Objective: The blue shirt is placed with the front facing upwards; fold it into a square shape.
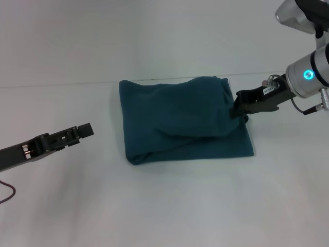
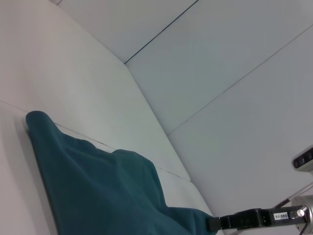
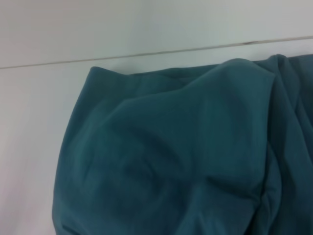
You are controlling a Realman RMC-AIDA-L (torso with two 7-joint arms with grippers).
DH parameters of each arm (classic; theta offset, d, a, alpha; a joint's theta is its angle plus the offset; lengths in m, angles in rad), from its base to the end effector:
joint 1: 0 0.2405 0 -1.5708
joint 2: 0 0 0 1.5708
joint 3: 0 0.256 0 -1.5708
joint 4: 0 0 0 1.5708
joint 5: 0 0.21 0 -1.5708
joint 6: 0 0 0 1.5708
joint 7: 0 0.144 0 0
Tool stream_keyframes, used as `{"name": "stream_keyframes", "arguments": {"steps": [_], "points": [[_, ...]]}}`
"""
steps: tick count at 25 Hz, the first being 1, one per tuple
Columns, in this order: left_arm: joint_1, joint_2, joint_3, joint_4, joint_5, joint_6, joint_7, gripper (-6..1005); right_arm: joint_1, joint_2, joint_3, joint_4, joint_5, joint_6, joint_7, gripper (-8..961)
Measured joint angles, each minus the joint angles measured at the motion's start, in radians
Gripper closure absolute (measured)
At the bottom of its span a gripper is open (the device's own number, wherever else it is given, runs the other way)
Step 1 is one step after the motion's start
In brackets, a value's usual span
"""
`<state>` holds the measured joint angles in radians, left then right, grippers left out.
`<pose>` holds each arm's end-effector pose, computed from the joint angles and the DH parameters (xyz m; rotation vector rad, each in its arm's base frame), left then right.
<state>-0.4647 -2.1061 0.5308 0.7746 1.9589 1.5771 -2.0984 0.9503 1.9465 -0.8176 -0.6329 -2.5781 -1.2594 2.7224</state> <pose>-0.2766 0.3280 0.0358 -2.2623 -1.5575 -1.0153 0.2088 0.4496 0.0327 -2.1548 1.6425 0.0277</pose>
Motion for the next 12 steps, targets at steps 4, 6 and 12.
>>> {"name": "stream_keyframes", "arguments": {"steps": [4,6,12], "points": [[0.0,0.0,0.0,0.0,0.0,-0.001,-0.001,67,-0.005,-0.002,0.001,-0.003,0.0,-0.006,0.001,931],[0.0,0.0,0.0,0.0,0.0,-0.001,-0.002,67,-0.007,-0.003,0.009,-0.016,0.002,-0.023,0.002,932],[-0.004,0.001,0.0,0.0,0.0,-0.002,-0.004,67,-0.02,-0.005,0.04,-0.13,0.06,-0.189,-0.003,934]]}}
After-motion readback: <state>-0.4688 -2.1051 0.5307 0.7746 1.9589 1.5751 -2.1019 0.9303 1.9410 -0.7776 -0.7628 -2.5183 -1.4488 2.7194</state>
